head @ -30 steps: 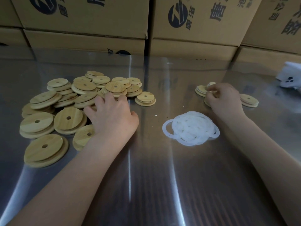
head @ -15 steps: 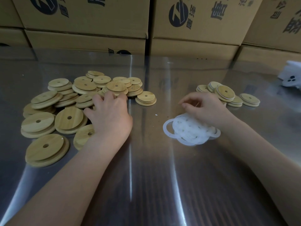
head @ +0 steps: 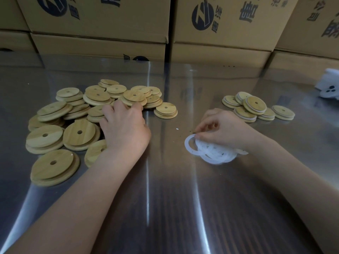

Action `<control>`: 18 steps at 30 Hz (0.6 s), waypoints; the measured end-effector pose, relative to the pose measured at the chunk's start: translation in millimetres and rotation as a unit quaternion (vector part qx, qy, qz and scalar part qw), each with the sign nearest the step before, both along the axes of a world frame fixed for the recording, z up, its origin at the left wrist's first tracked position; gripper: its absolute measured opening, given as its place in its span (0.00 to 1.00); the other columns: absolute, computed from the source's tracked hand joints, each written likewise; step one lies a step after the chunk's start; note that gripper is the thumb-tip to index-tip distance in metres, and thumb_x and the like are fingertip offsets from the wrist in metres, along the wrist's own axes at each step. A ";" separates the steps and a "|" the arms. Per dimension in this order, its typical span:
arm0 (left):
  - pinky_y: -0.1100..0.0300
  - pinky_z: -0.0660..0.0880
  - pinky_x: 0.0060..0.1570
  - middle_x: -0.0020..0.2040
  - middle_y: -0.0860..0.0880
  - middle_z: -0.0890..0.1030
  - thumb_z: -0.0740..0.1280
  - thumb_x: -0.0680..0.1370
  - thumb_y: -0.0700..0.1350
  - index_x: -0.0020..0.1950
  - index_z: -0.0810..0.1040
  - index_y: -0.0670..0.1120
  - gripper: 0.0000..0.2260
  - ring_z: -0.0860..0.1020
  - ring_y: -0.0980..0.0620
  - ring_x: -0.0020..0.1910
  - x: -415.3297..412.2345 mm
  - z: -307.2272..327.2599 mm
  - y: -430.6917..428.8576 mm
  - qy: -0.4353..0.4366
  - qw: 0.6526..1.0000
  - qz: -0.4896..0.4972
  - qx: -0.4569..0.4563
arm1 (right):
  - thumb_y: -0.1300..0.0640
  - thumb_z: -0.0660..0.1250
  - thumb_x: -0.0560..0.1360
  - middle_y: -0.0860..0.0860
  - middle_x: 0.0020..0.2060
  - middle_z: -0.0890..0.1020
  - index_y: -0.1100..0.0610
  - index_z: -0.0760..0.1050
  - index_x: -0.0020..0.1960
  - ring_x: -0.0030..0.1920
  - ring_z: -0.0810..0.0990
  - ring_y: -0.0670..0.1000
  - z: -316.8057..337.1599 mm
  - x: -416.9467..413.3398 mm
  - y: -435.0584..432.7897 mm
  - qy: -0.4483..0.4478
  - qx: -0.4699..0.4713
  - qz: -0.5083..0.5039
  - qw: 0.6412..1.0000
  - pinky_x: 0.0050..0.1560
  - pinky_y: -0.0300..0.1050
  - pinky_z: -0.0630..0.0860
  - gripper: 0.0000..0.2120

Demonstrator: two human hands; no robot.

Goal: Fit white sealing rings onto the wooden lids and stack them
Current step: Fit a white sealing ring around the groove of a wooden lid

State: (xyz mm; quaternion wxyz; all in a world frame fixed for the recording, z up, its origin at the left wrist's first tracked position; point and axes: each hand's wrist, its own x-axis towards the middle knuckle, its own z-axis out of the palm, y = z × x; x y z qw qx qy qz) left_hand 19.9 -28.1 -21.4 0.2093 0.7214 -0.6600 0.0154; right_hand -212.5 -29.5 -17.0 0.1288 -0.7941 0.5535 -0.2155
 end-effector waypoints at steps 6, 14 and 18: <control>0.46 0.67 0.59 0.62 0.41 0.69 0.70 0.74 0.50 0.66 0.74 0.48 0.21 0.65 0.36 0.63 -4.3 -0.8 1.2 0.012 1.000 -0.012 -0.014 | 0.53 0.77 0.68 0.42 0.38 0.77 0.49 0.82 0.38 0.42 0.74 0.40 2.6 2.6 1.7 -0.014 0.008 0.002 1.000 0.43 0.33 0.69 0.04; 0.53 0.69 0.54 0.57 0.46 0.65 0.71 0.73 0.53 0.66 0.74 0.44 0.24 0.70 0.42 0.60 -13.2 -2.1 3.6 0.115 0.988 -0.083 -0.063 | 0.57 0.75 0.69 0.42 0.36 0.79 0.49 0.80 0.37 0.41 0.76 0.44 2.0 6.8 5.6 -0.042 -0.011 -0.004 0.999 0.42 0.33 0.71 0.06; 0.63 0.65 0.49 0.54 0.51 0.63 0.71 0.72 0.57 0.62 0.77 0.46 0.23 0.69 0.50 0.54 -17.6 -3.1 4.3 0.212 0.969 -0.110 -0.067 | 0.59 0.75 0.70 0.43 0.35 0.81 0.49 0.79 0.37 0.36 0.78 0.40 4.0 8.4 8.0 -0.109 0.015 0.000 0.994 0.39 0.30 0.73 0.07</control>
